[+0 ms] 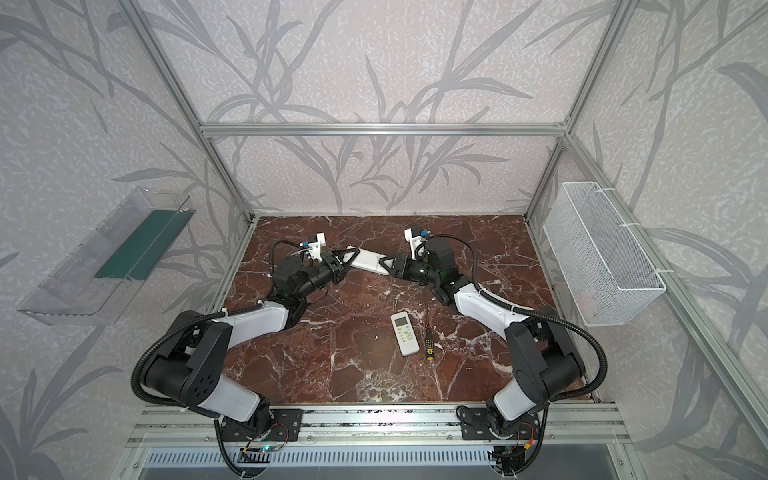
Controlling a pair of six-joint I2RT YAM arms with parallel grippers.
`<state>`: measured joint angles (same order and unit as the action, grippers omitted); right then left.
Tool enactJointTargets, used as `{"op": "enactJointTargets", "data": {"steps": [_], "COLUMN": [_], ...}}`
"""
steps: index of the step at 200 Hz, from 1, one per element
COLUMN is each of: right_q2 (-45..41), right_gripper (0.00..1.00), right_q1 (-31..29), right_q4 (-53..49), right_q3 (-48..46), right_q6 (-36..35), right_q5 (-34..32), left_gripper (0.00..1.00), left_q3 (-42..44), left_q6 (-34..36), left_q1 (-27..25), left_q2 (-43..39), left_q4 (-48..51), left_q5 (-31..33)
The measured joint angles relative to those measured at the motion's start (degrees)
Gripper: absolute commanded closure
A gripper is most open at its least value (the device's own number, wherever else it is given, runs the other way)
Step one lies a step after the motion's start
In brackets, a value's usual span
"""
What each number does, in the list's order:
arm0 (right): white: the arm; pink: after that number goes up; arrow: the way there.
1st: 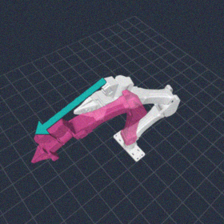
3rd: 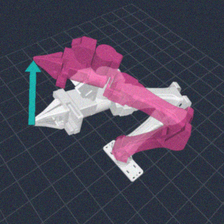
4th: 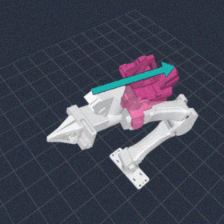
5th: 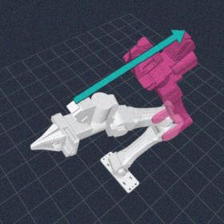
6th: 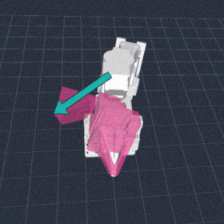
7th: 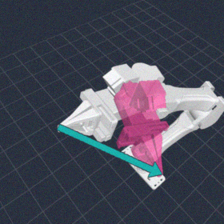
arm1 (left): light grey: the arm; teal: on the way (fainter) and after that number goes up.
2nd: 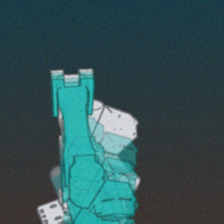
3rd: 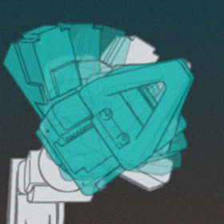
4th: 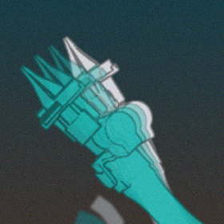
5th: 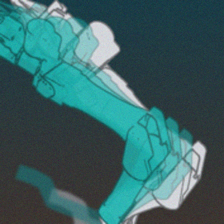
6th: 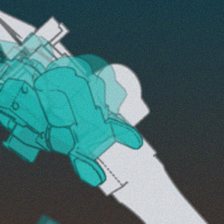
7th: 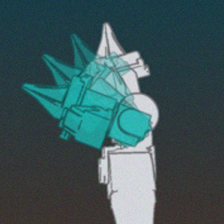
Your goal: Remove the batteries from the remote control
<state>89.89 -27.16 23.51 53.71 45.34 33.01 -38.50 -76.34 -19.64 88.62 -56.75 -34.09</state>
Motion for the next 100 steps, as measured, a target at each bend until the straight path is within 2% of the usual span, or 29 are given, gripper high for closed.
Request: {"op": "enactJointTargets", "data": {"steps": [29,63,100], "right_q2": [0.2,0.2,0.1], "right_gripper": [0.48,0.45,0.34], "right_q1": [0.1,0.1,0.1], "right_q4": [0.6,0.6,-0.3], "right_q3": [0.0,0.0,-0.1], "right_q6": [0.0,0.0,-0.9], "right_q5": [0.5,0.5,-0.6], "left_gripper": [1.0,1.0,1.0], "left_q3": [0.0,0.0,0.0], "left_q6": [-0.5,-0.9,-0.9], "left_q1": [-0.1,-0.2,-0.2], "left_q2": [0.0,0.0,0.0], "left_q4": [-0.3,-0.4,-0.5], "left_q5": [-0.1,-0.1,-0.1]}}
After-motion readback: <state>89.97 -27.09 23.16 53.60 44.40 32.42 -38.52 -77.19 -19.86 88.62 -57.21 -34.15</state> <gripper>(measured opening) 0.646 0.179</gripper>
